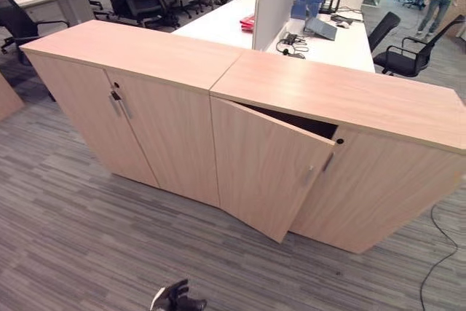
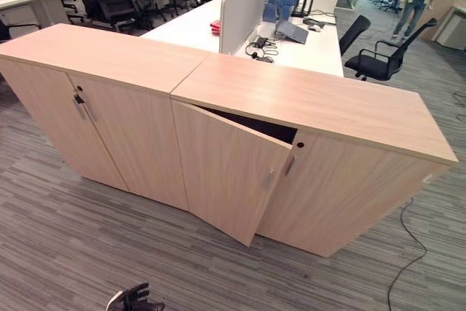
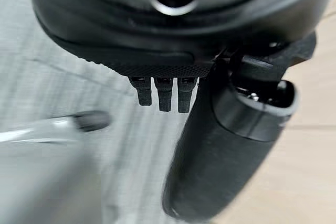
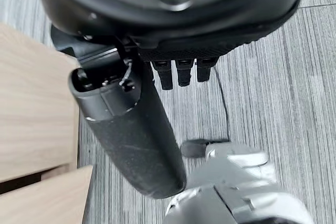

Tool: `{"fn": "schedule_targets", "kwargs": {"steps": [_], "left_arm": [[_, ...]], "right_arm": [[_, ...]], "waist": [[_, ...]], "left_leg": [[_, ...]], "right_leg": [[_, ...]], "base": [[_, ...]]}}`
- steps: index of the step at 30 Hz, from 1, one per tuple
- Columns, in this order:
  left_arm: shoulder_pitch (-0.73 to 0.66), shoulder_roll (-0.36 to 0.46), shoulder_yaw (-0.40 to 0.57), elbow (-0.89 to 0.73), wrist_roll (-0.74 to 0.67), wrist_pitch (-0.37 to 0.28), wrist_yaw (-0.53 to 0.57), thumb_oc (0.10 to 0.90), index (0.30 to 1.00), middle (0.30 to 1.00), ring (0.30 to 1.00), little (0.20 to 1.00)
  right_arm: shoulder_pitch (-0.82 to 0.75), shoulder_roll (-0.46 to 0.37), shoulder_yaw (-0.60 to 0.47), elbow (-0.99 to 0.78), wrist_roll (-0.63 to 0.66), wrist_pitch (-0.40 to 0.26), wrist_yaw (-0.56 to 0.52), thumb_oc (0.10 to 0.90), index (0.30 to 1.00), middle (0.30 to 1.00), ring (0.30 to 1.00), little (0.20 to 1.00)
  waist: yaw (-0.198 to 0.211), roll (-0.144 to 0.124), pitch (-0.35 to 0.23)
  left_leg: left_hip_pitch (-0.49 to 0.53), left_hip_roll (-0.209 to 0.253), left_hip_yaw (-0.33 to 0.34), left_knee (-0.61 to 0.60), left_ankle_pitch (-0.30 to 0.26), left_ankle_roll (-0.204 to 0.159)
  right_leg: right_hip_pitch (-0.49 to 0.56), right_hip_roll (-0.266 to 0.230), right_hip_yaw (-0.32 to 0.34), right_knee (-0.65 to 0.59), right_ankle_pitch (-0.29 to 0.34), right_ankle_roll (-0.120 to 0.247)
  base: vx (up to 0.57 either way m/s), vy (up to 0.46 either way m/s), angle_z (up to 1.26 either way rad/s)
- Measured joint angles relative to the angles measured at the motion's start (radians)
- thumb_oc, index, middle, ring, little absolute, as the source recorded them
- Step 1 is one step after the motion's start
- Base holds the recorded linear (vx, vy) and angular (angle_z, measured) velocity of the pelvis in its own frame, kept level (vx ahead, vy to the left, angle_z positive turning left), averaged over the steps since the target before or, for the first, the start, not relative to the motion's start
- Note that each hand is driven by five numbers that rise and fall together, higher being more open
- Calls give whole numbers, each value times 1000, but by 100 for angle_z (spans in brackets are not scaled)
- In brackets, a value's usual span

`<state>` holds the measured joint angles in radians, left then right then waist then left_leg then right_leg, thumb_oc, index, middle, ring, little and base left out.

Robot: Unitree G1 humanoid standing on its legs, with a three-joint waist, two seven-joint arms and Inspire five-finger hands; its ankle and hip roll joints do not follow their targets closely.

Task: Put the empty folder in the office cabinet

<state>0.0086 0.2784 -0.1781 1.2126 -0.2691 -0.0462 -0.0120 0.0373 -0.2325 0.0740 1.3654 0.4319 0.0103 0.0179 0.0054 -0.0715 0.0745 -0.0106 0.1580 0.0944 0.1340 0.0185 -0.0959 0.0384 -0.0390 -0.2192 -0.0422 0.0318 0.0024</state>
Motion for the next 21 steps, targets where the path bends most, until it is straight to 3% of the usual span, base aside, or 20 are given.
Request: {"fn": "schedule_targets", "kwargs": {"steps": [1,2,3,4,5,6,9,12,15,21], "left_arm": [[-7,-4,31,47,-6,0,0,800,900,900,900,900],[-21,-19,72,50,-41,-6,1,800,900,900,900,900],[-21,-24,72,48,-39,-10,-5,800,900,900,900,900],[-31,-35,72,62,-37,-22,-20,800,900,900,900,900],[-34,-48,90,84,-31,-26,-24,800,900,900,900,900],[-17,-58,149,127,-31,-22,-23,800,900,900,900,900],[83,-51,221,165,-31,-12,-21,800,900,900,900,900],[143,-48,222,162,-31,-1,-23,800,900,900,900,900],[152,-48,211,162,-26,8,-22,800,900,900,900,900],[112,-18,95,124,31,5,-12,800,900,900,900,900]], "right_arm": [[-13,-3,0,11,-1,-1,0,800,900,900,900,900],[-16,-23,9,13,-10,-1,-2,800,900,900,900,900],[-13,-38,11,13,-22,-2,-2,800,900,900,900,900],[-17,-64,12,16,-39,-3,-3,800,900,900,900,900],[-20,-89,12,14,-42,-3,-3,800,900,900,900,900],[-26,-102,12,14,-50,-2,-3,800,900,900,900,900],[12,-56,12,11,-58,-5,14,800,900,900,900,900],[70,9,6,10,-57,1,25,800,900,900,900,900],[89,16,7,13,-57,1,26,800,900,900,900,900],[66,18,31,10,-58,-3,14,800,900,900,900,900]], "waist": [[1,-10,12],[14,-15,16],[18,-17,20],[22,-7,23],[20,20,25],[25,65,35],[21,75,26],[24,39,-1],[21,17,-13],[23,10,-42]], "left_leg": [[-36,-7,-12,75,-1,1],[-86,-43,-95,115,-43,-8],[-102,-75,-115,107,-50,-3],[-108,-149,-183,44,-61,8],[-107,-197,-201,-31,-62,22],[-77,-222,-236,-87,-29,60],[13,-209,-190,-162,25,124],[37,-212,-188,-218,32,126],[52,-213,-191,-214,46,135],[71,-214,-181,-214,36,140]], "right_leg": [[-2,-2,15,4,1,-12],[-12,-16,35,3,7,-31],[-27,-23,36,3,8,-32],[-50,-37,48,15,8,-33],[-65,-37,58,25,8,-33],[-85,-12,94,45,9,-28],[-9,-1,117,-6,25,1],[-11,-6,113,-31,23,17],[21,-7,100,-53,33,27],[35,-8,106,-51,22,30]], "base": [[0,3,-30],[23,14,-27],[33,24,-35],[35,46,-35],[117,105,-80],[124,96,-91],[87,75,-65],[43,73,-2],[29,78,8],[35,72,-1]]}}
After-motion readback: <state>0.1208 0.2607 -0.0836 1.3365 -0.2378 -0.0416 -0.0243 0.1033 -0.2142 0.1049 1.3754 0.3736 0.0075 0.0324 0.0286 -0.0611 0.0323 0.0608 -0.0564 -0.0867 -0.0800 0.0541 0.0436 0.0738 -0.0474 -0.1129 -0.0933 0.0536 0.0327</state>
